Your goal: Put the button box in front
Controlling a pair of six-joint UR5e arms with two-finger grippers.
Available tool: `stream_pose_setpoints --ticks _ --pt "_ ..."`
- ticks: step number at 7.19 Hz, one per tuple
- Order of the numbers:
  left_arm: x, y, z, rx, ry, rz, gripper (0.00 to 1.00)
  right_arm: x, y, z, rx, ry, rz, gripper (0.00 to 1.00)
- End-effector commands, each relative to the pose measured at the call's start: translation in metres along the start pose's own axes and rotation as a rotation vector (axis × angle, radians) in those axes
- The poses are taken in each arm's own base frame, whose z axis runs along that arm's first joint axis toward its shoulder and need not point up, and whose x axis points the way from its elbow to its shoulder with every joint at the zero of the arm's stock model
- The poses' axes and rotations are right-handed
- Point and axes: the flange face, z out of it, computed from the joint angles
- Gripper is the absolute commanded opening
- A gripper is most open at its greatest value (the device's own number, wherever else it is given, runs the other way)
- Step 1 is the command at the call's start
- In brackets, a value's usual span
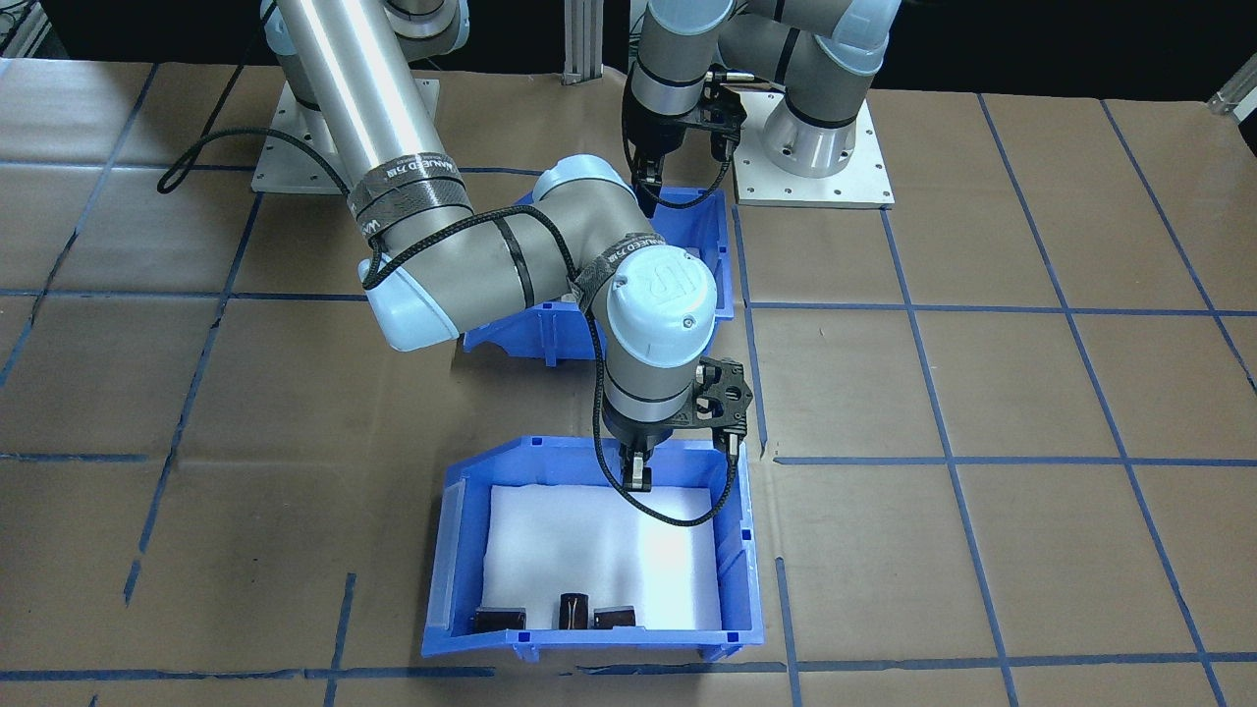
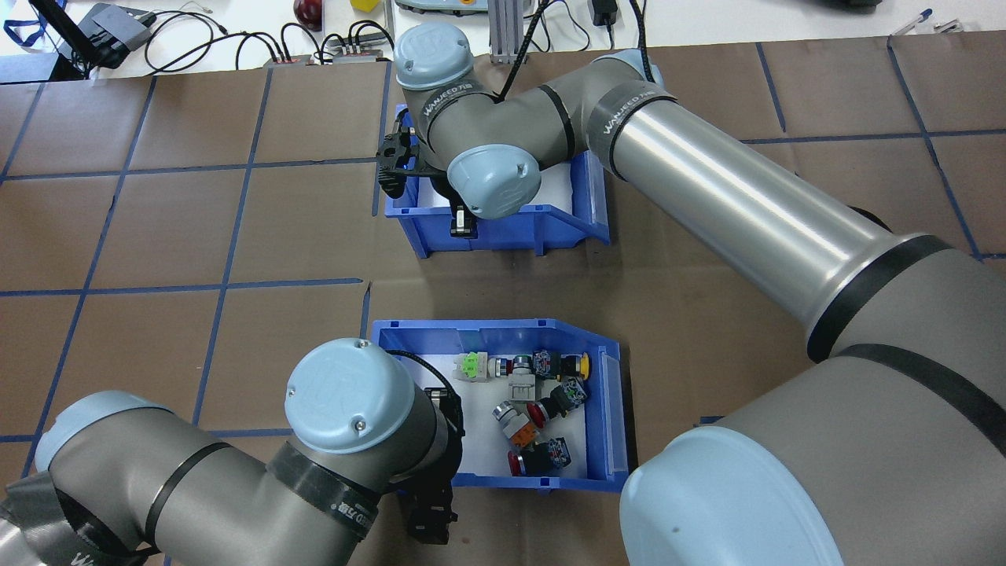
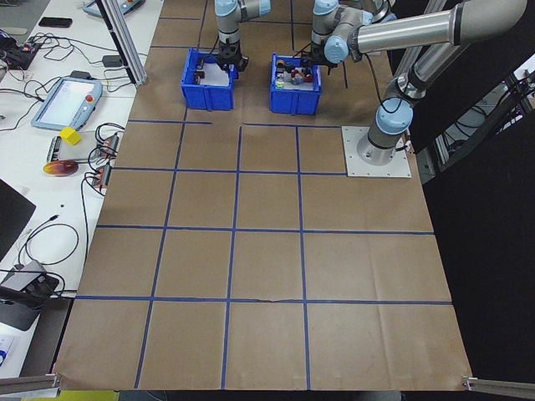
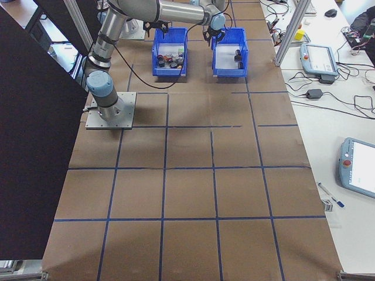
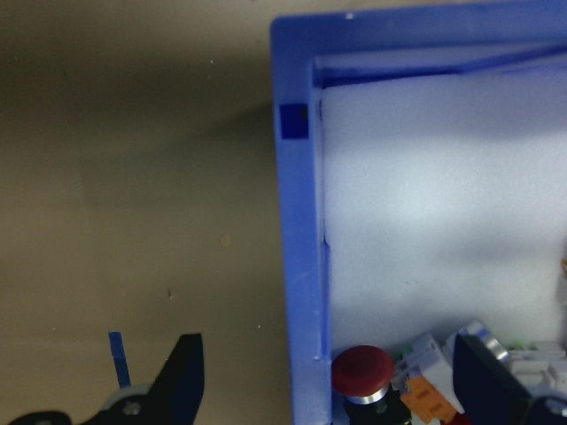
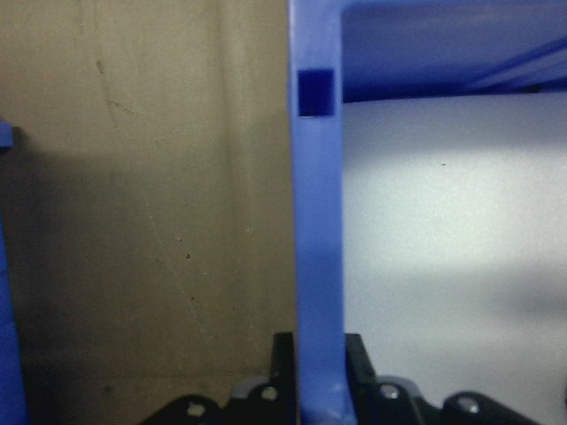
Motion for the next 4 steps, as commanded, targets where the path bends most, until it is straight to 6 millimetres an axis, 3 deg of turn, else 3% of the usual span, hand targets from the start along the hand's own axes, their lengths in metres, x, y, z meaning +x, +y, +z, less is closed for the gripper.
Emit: stream_pose_setpoints --ticks 1,2,4 --pt "-0.011 -0.003 0.026 0.024 -0.041 -0.001 0.98 0.005 0.009 -0.03 -0.009 0.062 0.006 0.08" --pt "-0.013 -0.005 0.033 0.015 -0.016 0.002 0.96 0.013 0.028 -0.053 -0.004 0.095 0.017 0.08" --pt "-0.015 -0.007 0.037 0.012 0.003 0.006 0.99 0.043 0.103 -0.088 -0.054 0.138 -0.025 0.07"
